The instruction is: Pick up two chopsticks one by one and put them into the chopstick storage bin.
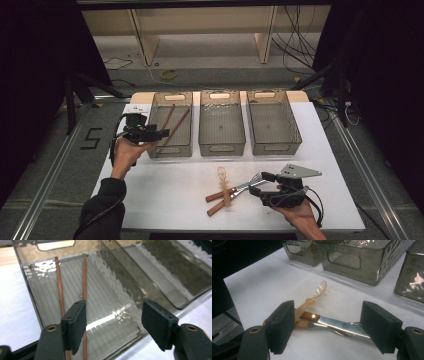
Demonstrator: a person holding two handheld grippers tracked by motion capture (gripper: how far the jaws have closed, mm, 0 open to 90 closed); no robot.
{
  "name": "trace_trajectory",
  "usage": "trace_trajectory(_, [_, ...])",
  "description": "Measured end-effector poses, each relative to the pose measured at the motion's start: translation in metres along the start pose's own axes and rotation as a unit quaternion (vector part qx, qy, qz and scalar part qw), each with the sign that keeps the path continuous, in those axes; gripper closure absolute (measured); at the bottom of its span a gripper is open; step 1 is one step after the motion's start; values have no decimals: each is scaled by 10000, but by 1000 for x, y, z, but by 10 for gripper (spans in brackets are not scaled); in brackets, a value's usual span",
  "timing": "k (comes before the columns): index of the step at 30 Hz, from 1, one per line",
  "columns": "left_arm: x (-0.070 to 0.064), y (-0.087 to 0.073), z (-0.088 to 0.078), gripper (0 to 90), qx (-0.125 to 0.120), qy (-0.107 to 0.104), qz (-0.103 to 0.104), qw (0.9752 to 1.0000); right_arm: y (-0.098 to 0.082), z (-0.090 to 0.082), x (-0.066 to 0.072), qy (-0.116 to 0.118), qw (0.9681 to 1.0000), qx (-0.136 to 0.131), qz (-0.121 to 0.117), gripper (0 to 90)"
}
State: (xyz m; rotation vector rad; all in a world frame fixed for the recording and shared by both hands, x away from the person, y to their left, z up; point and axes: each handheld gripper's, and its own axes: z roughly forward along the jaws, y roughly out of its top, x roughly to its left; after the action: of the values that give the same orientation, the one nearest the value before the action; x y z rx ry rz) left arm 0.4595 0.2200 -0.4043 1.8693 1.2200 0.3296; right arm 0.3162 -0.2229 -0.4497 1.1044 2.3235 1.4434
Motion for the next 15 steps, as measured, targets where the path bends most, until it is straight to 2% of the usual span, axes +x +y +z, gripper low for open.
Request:
trace_trajectory(4, [-7,-6,-3,323,-40,-33,142,9999,1,3,1,-9,10000,70,60,289])
trace_trajectory(13, [-19,-24,-6,279,-189,-266,211,9992,7,12,6,9,9997,187,155,289])
trace_trajectory(15, [-22,-27,-7,268,-176,-281,327,9989,9,14,7,14,9996,214,185,292])
